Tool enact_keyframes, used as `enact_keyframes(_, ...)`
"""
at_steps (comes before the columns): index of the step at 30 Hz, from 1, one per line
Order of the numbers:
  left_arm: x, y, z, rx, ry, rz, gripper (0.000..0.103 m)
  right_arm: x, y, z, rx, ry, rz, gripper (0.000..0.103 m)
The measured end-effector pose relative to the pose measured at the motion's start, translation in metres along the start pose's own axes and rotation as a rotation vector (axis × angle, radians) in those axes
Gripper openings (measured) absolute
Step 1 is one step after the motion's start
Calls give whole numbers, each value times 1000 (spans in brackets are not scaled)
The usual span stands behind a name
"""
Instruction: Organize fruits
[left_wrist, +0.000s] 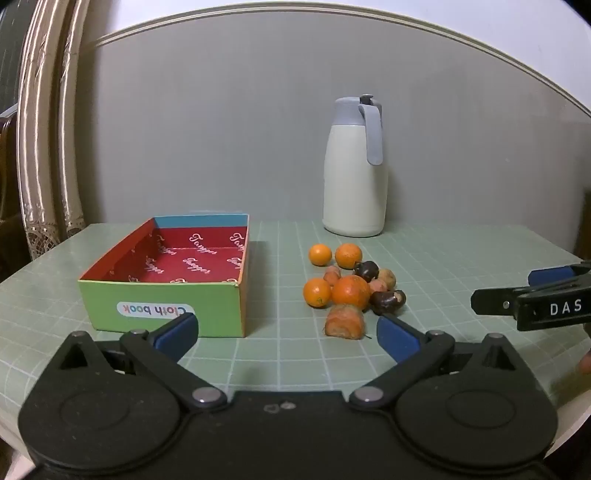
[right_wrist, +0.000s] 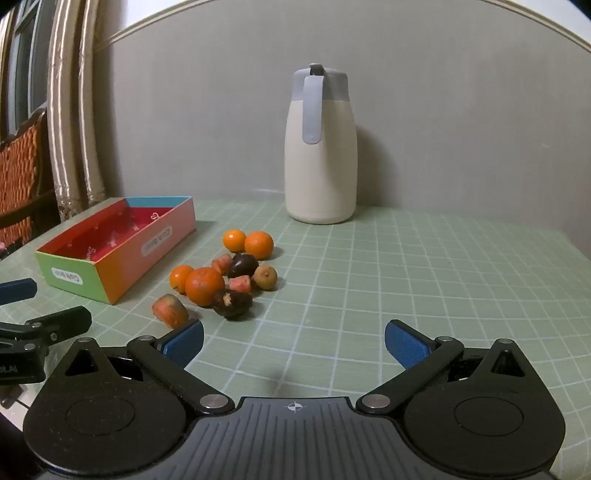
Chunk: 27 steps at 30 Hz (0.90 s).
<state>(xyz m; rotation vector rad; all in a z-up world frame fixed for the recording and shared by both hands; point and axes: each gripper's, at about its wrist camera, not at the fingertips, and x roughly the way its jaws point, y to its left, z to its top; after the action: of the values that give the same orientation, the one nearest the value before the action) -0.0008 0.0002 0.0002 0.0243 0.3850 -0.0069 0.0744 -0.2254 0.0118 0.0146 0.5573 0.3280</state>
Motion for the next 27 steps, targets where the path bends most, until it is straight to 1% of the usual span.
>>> enact_keyframes(8, -8, -4, -1, 11, -8, 2, 97, 0, 0, 0, 8, -1, 5, 103)
enact_keyframes(9, 0, 2, 0, -4, 9, -4, 97, 0, 0, 0, 8, -1, 5, 103)
enact_keyframes(27, 0, 1, 1, 0, 15, -3, 97, 1, 1, 0, 7, 2, 4, 103)
